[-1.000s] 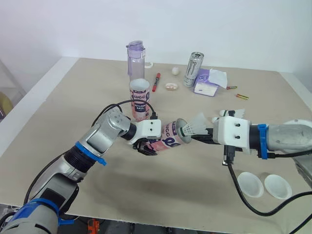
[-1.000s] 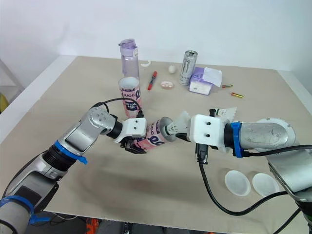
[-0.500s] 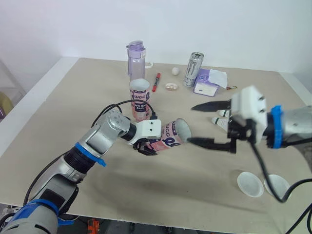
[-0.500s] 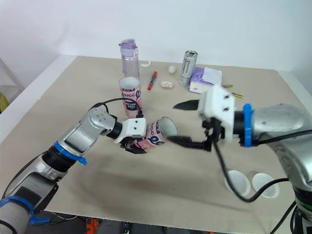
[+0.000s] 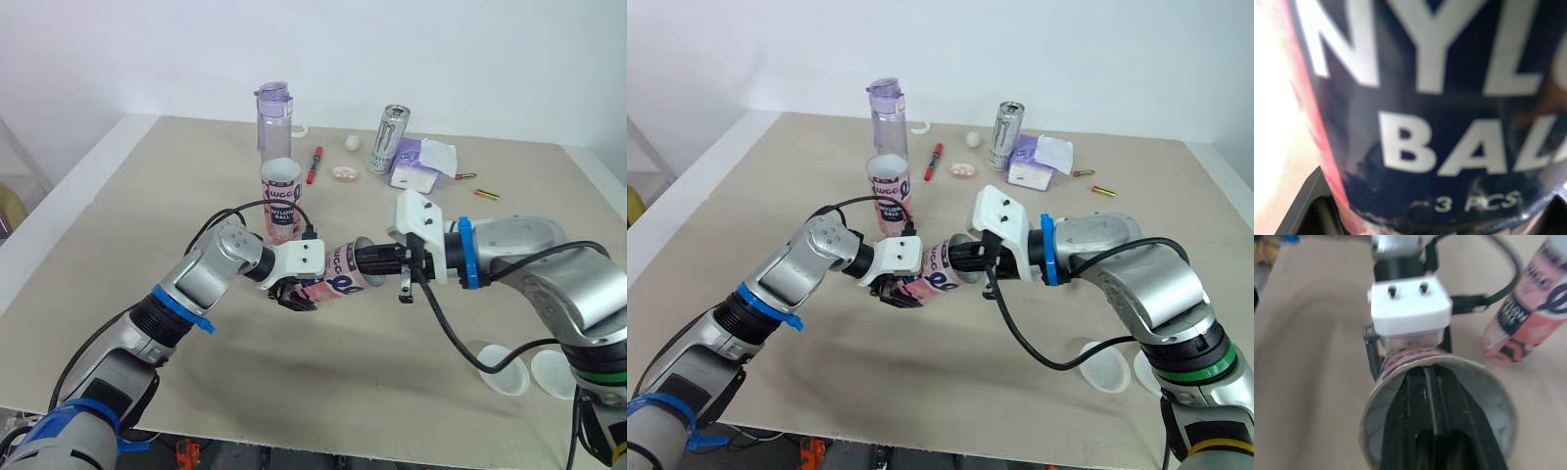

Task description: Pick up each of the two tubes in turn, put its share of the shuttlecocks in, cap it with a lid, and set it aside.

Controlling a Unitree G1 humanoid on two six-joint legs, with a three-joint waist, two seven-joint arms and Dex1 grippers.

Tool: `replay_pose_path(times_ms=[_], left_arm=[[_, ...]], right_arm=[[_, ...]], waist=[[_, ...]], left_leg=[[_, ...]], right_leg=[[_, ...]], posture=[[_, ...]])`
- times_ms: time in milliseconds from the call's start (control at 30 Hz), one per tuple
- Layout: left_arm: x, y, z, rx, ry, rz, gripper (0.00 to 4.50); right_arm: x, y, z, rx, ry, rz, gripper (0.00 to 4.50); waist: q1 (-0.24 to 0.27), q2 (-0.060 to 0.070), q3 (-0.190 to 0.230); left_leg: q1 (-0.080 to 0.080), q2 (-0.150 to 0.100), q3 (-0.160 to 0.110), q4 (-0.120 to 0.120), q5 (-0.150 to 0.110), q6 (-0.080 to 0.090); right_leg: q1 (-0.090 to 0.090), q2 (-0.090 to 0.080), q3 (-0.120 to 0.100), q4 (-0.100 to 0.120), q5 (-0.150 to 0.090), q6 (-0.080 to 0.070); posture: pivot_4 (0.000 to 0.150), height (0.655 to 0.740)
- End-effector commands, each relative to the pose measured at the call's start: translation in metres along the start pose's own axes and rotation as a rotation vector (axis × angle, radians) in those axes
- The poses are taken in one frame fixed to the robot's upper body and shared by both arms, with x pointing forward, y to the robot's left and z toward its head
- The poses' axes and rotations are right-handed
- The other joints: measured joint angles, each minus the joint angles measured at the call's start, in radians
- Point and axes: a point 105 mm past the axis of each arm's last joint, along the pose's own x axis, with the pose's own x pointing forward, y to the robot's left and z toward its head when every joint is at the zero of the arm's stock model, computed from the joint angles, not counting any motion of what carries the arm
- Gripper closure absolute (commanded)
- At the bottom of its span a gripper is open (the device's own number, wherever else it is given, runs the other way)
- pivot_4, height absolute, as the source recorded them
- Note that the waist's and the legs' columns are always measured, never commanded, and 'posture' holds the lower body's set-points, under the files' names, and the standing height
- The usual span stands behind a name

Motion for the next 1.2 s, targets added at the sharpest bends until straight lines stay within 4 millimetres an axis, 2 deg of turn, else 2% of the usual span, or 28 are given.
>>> replay_pose_path(times_ms=[33, 133, 367, 533, 733, 867, 933, 1067, 1200], left_arm=[[0.005, 0.001, -0.011, -0.027, 0.042, 0.012, 1.43], [0.007, -0.001, -0.01, -0.026, 0.038, 0.008, 1.43], [0.008, -0.001, -0.009, -0.026, 0.034, 0.005, 1.43], [0.009, -0.001, -0.007, -0.024, 0.027, 0.003, 1.43], [0.009, -0.001, -0.008, -0.027, 0.028, 0.007, 1.43], [0.009, -0.001, -0.01, -0.03, 0.031, 0.009, 1.43], [0.009, -0.001, -0.011, -0.032, 0.032, 0.01, 1.43], [0.009, -0.001, -0.012, -0.029, 0.031, 0.016, 1.43], [0.007, -0.001, -0.015, -0.027, 0.03, 0.022, 1.43]], right_arm=[[0.016, -0.001, -0.001, -0.086, 0.122, 0.059, 4.46], [0.035, -0.003, -0.002, -0.093, 0.193, 0.099, 4.46], [0.058, -0.007, -0.006, -0.12, 0.299, 0.192, 4.46], [0.069, -0.002, -0.013, -0.11, 0.331, 0.263, 4.46], [0.073, -0.003, -0.005, -0.06, 0.262, 0.281, 4.46], [0.062, -0.009, 0.003, -0.037, 0.217, 0.253, 4.46], [0.051, -0.015, 0.013, -0.022, 0.171, 0.216, 4.46], [0.019, -0.021, 0.024, 0.007, 0.109, 0.145, 4.46], [-0.016, -0.018, 0.028, 0.034, 0.064, 0.093, 4.46]], waist=[[-0.001, 0.0, 0.0], [-0.002, 0.0, 0.0], [-0.006, 0.0, 0.0], [-0.008, 0.0, -0.001], [-0.009, 0.002, -0.002], [-0.009, 0.002, -0.002], [-0.008, 0.002, -0.002], [-0.001, 0.002, -0.002], [0.003, 0.002, -0.002]], left_leg=[[0.0, 0.0, 0.0, 0.0, 0.0, 0.0], [0.0, 0.0, 0.001, 0.0, 0.0, 0.0], [0.004, 0.004, 0.004, 0.0, 0.001, 0.001], [0.011, 0.01, 0.006, 0.0, 0.001, 0.001], [0.015, 0.015, 0.008, -0.002, 0.001, 0.001], [0.015, 0.016, 0.008, -0.002, 0.001, 0.001], [0.014, 0.016, 0.008, -0.002, 0.001, 0.001], [0.008, 0.015, 0.009, -0.002, 0.001, 0.0], [0.002, 0.011, 0.009, -0.001, 0.002, -0.001]], right_leg=[[0.0, 0.0, 0.001, 0.0, 0.0, 0.0], [-0.001, 0.0, 0.0, 0.0, 0.0, 0.0], [0.0, 0.003, -0.001, 0.002, 0.002, -0.003], [0.001, 0.009, -0.001, 0.003, 0.005, -0.008], [0.0, 0.013, -0.001, 0.003, 0.008, -0.012], [0.0, 0.012, -0.001, 0.003, 0.008, -0.013], [0.0, 0.012, -0.001, 0.003, 0.008, -0.013], [-0.002, 0.009, -0.001, 0.003, 0.007, -0.012], [-0.003, 0.005, -0.001, 0.002, 0.006, -0.01]], posture=[[0.15, 0.74], [0.15, 0.74], [0.15, 0.74], [0.15, 0.74], [0.15, 0.74], [0.15, 0.74], [0.15, 0.74], [0.15, 0.74], [0.15, 0.74]])
